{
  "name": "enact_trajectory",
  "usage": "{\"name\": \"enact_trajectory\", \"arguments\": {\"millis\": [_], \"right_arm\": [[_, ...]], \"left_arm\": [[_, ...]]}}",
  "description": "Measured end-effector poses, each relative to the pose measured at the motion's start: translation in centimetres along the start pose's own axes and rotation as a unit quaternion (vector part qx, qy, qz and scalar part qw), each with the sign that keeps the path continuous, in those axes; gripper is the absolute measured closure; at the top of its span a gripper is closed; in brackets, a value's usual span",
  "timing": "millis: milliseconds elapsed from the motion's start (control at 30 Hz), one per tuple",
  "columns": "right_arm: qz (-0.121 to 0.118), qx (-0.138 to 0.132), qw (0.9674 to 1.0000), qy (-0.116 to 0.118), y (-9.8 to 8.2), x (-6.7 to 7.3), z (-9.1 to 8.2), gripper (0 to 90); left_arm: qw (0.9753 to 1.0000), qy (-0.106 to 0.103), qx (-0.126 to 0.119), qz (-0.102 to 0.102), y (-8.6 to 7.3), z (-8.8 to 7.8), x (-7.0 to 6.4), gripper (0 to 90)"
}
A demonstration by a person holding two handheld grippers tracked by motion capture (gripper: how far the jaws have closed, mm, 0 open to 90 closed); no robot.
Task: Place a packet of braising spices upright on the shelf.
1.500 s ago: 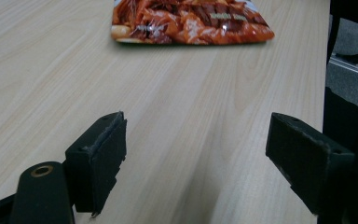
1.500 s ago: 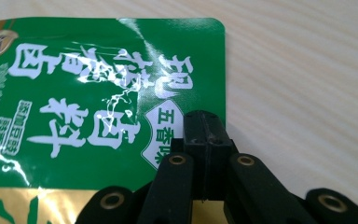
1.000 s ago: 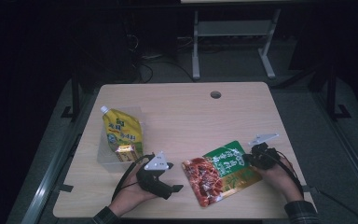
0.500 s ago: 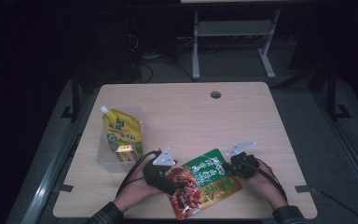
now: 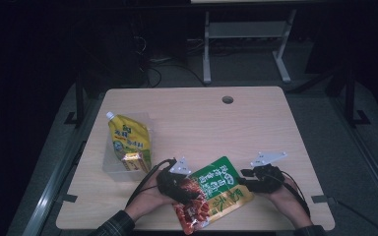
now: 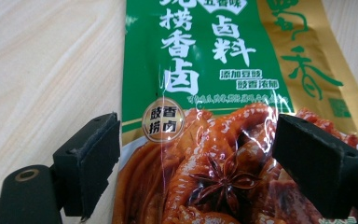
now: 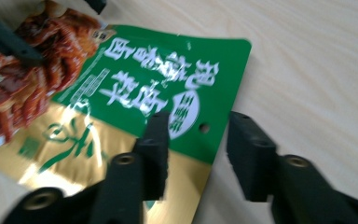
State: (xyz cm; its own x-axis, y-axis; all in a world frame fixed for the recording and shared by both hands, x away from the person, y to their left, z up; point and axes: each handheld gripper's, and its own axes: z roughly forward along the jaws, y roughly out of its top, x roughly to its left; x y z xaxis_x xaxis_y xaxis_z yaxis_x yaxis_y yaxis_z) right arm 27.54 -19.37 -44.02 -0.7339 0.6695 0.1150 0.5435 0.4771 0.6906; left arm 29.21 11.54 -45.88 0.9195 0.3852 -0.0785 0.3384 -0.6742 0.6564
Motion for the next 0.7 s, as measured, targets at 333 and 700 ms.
{"name": "enact_trajectory", "arguments": {"millis": [333,700], "right_arm": [[0.003,-0.010,0.9999,-0.003,-2.2,1.6,-1.7,38.6],[0.006,-0.020,0.9997,-0.010,-2.4,1.5,-2.3,35.9]], "left_arm": [[1.0000,-0.005,0.002,0.004,-0.3,0.4,0.5,25.8],[0.9996,0.019,0.022,0.001,0.1,0.5,1.2,24.2]]}}
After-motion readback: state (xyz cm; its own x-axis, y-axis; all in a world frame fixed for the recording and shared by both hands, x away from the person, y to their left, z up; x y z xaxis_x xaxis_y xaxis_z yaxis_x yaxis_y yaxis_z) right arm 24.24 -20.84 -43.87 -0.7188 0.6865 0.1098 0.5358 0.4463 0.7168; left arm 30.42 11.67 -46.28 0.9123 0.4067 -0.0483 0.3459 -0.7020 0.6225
